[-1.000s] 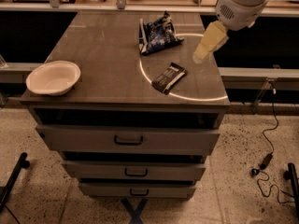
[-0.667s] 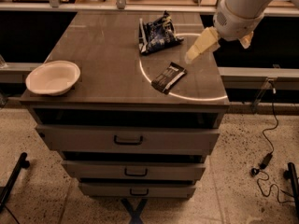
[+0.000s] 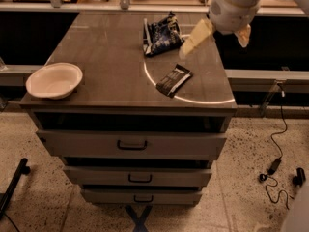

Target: Move rxbar chocolate near paper bowl

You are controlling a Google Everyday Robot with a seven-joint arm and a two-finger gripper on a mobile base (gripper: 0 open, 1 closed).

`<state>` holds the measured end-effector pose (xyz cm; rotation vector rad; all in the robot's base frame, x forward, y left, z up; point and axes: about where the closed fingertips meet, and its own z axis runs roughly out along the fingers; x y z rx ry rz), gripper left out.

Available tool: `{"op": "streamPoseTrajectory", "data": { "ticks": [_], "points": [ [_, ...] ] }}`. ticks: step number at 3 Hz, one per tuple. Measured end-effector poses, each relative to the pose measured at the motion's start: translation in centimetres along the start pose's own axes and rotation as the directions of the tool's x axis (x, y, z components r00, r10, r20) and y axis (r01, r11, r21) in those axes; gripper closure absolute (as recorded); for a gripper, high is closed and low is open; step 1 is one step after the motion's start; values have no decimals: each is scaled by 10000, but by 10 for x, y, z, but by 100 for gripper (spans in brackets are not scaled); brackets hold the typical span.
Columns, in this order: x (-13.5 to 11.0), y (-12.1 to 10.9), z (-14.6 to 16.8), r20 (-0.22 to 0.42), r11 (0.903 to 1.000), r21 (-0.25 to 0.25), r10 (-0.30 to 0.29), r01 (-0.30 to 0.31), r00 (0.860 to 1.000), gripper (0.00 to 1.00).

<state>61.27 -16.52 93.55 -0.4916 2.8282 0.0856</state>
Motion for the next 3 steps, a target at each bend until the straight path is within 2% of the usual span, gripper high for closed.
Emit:
{"op": "streamPoseTrajectory", "data": {
  "ticks": [1, 2, 3],
  "points": [
    [-13, 33, -11, -347, 9964, -428, 723, -738, 9968, 0],
    [-17, 63, -13, -550, 9867, -122, 1609, -1618, 9854, 0],
    [-11, 86, 0, -484, 9708, 854, 2286, -2240, 9723, 0]
  ]
}}
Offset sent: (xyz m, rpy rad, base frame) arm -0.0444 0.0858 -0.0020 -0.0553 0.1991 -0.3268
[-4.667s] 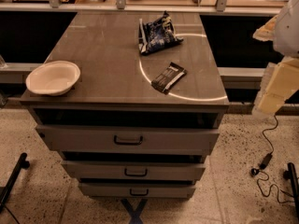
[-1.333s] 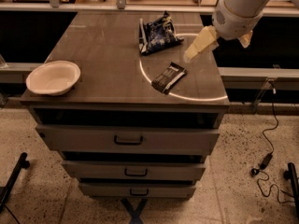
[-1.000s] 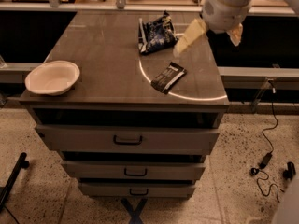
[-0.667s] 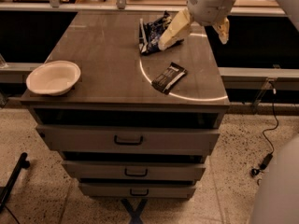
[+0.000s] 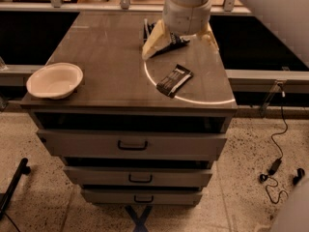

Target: Move rxbar chocolate near paper bowl

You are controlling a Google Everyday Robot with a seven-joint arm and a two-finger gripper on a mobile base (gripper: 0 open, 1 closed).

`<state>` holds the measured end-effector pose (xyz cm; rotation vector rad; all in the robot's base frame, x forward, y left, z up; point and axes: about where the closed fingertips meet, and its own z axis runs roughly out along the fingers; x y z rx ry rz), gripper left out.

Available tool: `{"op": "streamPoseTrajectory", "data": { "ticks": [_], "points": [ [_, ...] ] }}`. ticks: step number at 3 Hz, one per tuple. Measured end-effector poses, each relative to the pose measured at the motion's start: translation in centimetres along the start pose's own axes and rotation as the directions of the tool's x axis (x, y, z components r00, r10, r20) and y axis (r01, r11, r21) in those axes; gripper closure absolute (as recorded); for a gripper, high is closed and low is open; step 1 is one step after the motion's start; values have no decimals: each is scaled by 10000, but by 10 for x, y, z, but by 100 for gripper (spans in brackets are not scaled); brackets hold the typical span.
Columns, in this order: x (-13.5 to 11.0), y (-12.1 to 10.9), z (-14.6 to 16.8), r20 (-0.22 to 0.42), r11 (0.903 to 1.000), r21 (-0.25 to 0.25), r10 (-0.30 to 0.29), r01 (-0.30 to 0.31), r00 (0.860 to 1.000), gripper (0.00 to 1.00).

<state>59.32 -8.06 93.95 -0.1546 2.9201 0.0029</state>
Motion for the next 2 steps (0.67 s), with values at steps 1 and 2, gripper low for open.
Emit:
{"op": "streamPoseTrajectory", "data": {
  "ticks": [1, 2],
  "points": [
    [20, 6, 43, -590, 9938, 997, 551, -490, 9967, 0],
    [27, 8, 65, -1021, 9912, 1165, 748, -627, 9920, 0]
  ]
}}
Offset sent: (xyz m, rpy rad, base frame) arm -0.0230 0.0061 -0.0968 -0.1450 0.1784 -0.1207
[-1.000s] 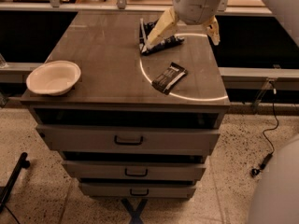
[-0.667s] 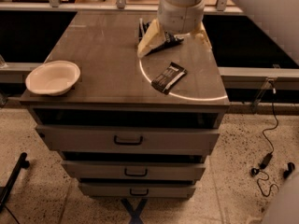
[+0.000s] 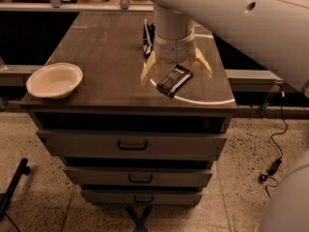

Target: Move rxbar chocolate near paper bowl

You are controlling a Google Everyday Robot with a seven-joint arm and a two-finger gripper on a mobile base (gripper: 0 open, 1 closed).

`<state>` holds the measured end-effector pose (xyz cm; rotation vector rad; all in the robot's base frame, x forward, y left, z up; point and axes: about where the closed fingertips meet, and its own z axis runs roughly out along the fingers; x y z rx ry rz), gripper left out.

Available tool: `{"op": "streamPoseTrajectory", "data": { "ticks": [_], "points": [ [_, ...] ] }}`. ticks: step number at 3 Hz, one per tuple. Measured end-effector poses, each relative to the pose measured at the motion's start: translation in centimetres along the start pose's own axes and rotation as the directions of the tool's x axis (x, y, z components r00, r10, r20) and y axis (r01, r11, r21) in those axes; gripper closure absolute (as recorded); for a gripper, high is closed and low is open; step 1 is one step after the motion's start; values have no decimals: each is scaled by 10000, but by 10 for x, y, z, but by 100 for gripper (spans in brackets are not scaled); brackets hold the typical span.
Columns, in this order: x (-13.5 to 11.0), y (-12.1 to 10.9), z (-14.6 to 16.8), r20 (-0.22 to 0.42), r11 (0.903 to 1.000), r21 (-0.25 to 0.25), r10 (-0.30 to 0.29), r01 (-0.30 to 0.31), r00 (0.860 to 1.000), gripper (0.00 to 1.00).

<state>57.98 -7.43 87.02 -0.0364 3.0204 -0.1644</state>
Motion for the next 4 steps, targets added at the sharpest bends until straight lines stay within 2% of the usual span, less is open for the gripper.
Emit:
{"op": "streamPoseTrajectory", "data": {
  "ticks": [1, 2, 3, 4],
  "points": [
    [-7, 1, 0, 160, 9999, -94, 106, -104, 9998, 0],
    [-25, 3, 1, 400, 9989, -129, 462, -458, 9981, 0],
    [-47, 7, 14, 454, 9939, 71, 1100, -1104, 9929, 0],
    [-59, 2, 34, 80, 9814, 40, 1917, -1918, 9814, 0]
  ]
}}
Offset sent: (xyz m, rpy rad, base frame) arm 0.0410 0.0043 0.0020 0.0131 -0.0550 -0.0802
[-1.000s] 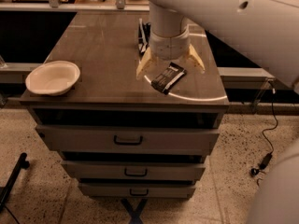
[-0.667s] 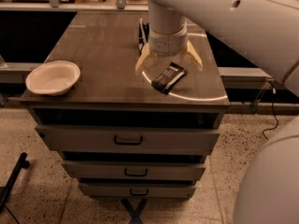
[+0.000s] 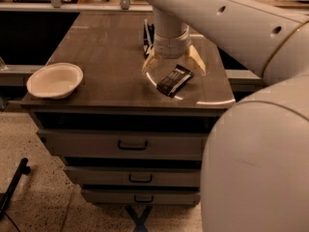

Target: Move rxbar chocolate near paper bowl

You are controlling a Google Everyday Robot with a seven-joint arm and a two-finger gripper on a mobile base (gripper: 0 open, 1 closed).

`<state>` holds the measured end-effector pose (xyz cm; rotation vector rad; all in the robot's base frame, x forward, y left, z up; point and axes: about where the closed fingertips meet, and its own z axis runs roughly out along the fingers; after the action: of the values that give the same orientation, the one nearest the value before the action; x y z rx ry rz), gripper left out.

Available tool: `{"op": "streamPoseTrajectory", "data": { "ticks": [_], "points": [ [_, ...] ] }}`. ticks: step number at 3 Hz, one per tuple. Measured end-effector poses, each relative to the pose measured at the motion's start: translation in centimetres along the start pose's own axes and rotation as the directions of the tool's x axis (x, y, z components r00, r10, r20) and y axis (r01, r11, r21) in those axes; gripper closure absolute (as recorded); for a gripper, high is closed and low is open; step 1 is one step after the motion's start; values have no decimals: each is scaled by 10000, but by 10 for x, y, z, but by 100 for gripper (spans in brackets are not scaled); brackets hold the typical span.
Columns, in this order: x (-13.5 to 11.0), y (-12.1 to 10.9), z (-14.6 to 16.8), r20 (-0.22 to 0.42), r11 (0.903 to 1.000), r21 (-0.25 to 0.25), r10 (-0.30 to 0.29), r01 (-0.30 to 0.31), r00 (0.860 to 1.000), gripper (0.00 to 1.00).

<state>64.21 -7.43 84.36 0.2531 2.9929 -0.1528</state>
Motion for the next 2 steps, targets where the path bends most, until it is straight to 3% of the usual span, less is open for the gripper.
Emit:
{"op": "streamPoseTrajectory", "data": {
  "ticks": [1, 2],
  "points": [
    [-6, -4, 15, -557, 9967, -288, 745, -762, 9957, 3],
    [-7, -5, 20, -780, 9933, -457, 1021, -1059, 9917, 25]
  ]
}}
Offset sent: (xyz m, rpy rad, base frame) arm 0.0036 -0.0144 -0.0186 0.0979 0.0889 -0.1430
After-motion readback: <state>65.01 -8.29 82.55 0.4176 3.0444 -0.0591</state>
